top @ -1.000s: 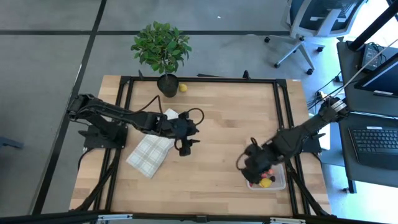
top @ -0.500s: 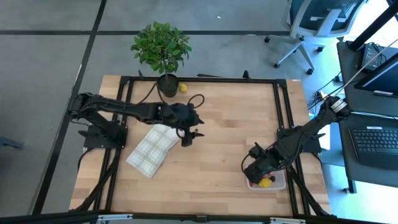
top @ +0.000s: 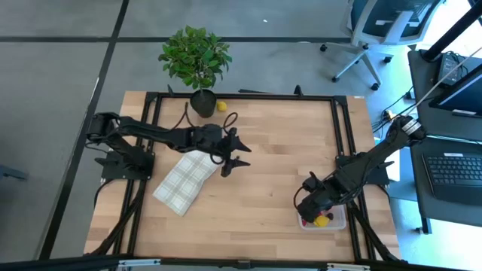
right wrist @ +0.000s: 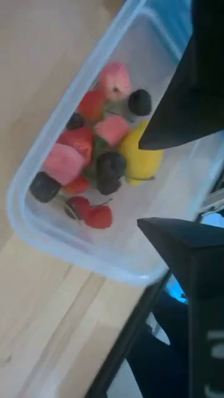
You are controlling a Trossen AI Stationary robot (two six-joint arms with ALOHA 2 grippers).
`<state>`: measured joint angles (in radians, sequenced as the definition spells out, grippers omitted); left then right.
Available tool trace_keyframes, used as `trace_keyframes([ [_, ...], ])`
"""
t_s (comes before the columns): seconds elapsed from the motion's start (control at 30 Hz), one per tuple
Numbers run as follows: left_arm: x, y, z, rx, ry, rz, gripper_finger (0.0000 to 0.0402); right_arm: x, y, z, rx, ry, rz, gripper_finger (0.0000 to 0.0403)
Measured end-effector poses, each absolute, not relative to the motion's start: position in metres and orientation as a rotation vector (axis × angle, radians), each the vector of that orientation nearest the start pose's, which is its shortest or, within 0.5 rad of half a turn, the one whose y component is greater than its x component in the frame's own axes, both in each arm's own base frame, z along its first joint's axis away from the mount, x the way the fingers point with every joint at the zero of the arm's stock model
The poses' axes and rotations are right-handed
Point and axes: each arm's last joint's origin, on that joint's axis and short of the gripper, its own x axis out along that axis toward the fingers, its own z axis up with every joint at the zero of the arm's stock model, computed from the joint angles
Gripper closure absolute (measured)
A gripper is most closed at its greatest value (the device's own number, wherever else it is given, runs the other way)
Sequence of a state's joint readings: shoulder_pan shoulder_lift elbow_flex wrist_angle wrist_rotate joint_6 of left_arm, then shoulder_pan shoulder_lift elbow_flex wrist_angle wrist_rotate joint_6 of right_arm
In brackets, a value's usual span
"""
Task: Pick and placing Produce into tupperware
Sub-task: Put the pink peach into the transparent bin, then adjust the patterned white towel
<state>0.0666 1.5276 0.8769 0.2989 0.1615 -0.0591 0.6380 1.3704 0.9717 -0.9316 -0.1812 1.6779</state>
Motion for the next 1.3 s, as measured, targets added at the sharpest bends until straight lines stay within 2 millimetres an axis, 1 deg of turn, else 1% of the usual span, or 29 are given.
trace_keyframes([
  [0.03,0.327,0.020,0.227,-0.116,0.350,-0.088,0.0146,0.189,0.146,0.234,1.035,1.476,-0.553,0.0210],
  [0.13,0.320,0.023,0.217,-0.149,0.356,-0.094,0.0144,0.189,0.144,0.250,1.018,1.418,-0.555,0.0201],
  [0.2,0.317,0.023,0.204,-0.169,0.394,-0.089,0.0143,0.189,0.141,0.262,0.996,1.351,-0.550,0.0199],
  [0.27,0.314,0.021,0.195,-0.172,0.392,-0.092,0.0143,0.191,0.138,0.271,0.979,1.255,-0.557,0.0199],
  [0.37,0.308,0.022,0.193,-0.159,0.304,-0.077,0.0143,0.194,0.131,0.281,0.969,1.109,-0.587,0.0199],
  [0.47,0.297,0.029,0.179,-0.216,0.282,0.000,0.0143,0.199,0.125,0.288,0.959,0.995,-0.624,0.0199],
  [0.57,0.287,0.034,0.172,-0.271,0.236,0.077,0.0143,0.206,0.118,0.292,0.955,0.862,-0.663,0.0199],
  [0.67,0.280,0.036,0.162,-0.327,0.260,0.161,0.0143,0.214,0.111,0.294,0.900,0.748,-0.680,0.0199],
  [0.77,0.279,0.036,0.161,-0.305,0.261,0.165,0.0143,0.223,0.103,0.297,0.854,0.670,-0.681,0.0199],
  [0.87,0.279,0.033,0.158,-0.269,0.287,0.191,0.0146,0.232,0.095,0.298,0.829,0.638,-0.673,0.0199],
  [1.03,0.274,0.029,0.146,-0.206,0.428,0.209,0.0160,0.249,0.079,0.297,0.769,0.603,-0.679,0.0198],
  [1.17,0.271,0.028,0.139,-0.205,0.509,0.210,0.0171,0.271,0.065,0.287,0.724,0.581,-0.701,0.0198],
  [1.23,0.269,0.028,0.137,-0.204,0.537,0.214,0.0176,0.283,0.060,0.278,0.653,0.597,-0.699,0.0198],
  [1.3,0.267,0.028,0.132,-0.205,0.591,0.220,0.0181,0.295,0.055,0.269,0.634,0.598,-0.709,0.0198],
])
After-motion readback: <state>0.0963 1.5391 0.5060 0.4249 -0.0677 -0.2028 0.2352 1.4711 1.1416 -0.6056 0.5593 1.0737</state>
